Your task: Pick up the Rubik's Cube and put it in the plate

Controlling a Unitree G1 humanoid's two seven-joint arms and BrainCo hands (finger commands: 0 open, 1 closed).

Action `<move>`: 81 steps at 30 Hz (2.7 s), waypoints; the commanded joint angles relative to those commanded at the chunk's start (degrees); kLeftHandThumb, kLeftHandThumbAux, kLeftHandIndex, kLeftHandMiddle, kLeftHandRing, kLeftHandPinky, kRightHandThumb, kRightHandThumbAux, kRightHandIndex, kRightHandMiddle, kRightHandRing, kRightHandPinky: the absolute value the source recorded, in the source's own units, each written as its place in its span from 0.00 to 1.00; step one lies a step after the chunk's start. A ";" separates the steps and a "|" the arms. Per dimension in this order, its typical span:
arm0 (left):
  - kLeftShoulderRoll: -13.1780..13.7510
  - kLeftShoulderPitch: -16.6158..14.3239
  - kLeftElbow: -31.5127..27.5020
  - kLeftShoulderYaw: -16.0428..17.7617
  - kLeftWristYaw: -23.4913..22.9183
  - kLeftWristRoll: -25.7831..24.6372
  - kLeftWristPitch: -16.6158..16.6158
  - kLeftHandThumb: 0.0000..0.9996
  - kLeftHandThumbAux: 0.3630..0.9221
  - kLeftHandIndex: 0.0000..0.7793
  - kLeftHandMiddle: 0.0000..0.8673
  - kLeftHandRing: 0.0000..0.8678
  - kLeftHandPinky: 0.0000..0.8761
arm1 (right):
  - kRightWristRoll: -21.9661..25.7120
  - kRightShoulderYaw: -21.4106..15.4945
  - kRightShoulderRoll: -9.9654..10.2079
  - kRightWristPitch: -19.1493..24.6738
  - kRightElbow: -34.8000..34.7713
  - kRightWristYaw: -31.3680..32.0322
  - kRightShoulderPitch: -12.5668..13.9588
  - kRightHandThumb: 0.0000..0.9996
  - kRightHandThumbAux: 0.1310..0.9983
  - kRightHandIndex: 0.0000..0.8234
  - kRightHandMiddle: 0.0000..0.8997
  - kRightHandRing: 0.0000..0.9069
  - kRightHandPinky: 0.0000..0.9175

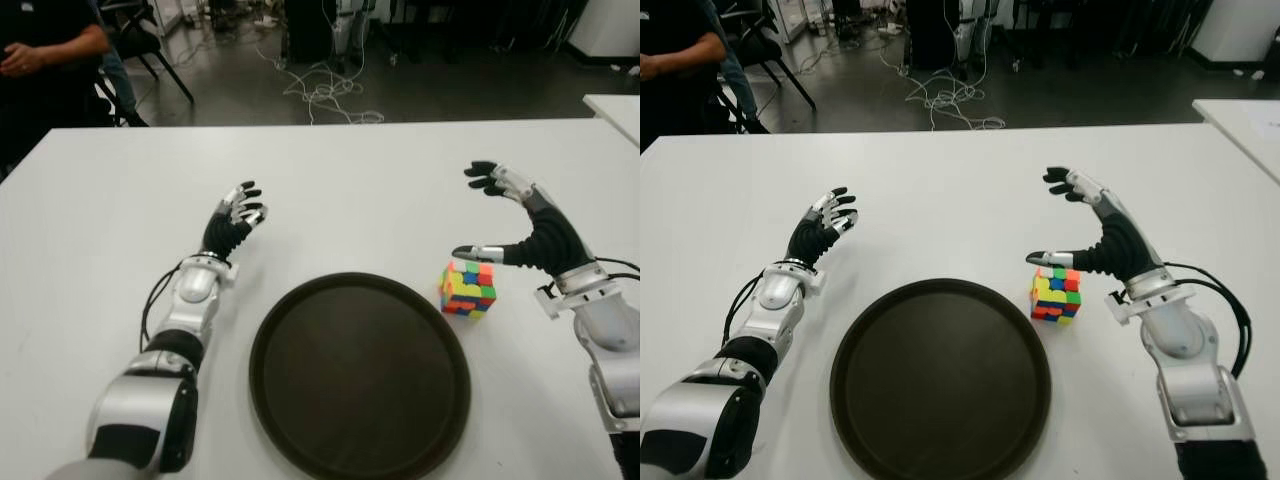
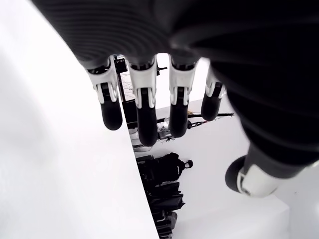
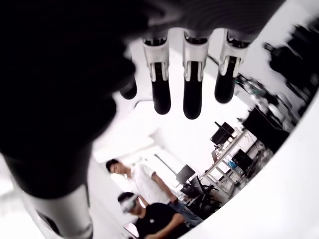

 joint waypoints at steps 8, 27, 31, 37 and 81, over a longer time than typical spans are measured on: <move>0.06 -0.06 0.08 -0.11 0.13 0.14 0.14 0.16 0.49 0.15 0.21 0.21 0.18 | 2.78 -0.80 -0.17 -2.13 1.71 1.51 -0.63 0.00 0.80 0.19 0.23 0.22 0.18; 0.27 0.09 0.22 -0.10 0.47 0.22 -0.07 0.17 0.48 0.17 0.23 0.23 0.19 | -2.04 -2.53 -2.43 -3.14 0.98 -0.11 -0.27 0.00 0.83 0.19 0.20 0.20 0.20; 0.19 0.12 -0.01 0.02 0.01 -0.07 -0.25 0.17 0.51 0.17 0.23 0.23 0.20 | -3.80 -2.33 -3.29 -4.63 1.75 -0.40 -0.17 0.00 0.82 0.21 0.20 0.21 0.19; 0.20 0.25 -0.20 0.09 -0.36 -0.23 -0.25 0.17 0.54 0.16 0.21 0.22 0.20 | -6.91 -1.64 -5.35 -8.08 3.21 -0.21 -0.29 0.00 0.83 0.20 0.19 0.20 0.17; 0.20 0.58 -0.67 0.20 0.05 -0.19 -0.37 0.17 0.56 0.16 0.23 0.23 0.20 | -21.54 4.39 -16.80 3.81 -2.39 12.47 0.60 0.00 0.62 0.15 0.18 0.17 0.11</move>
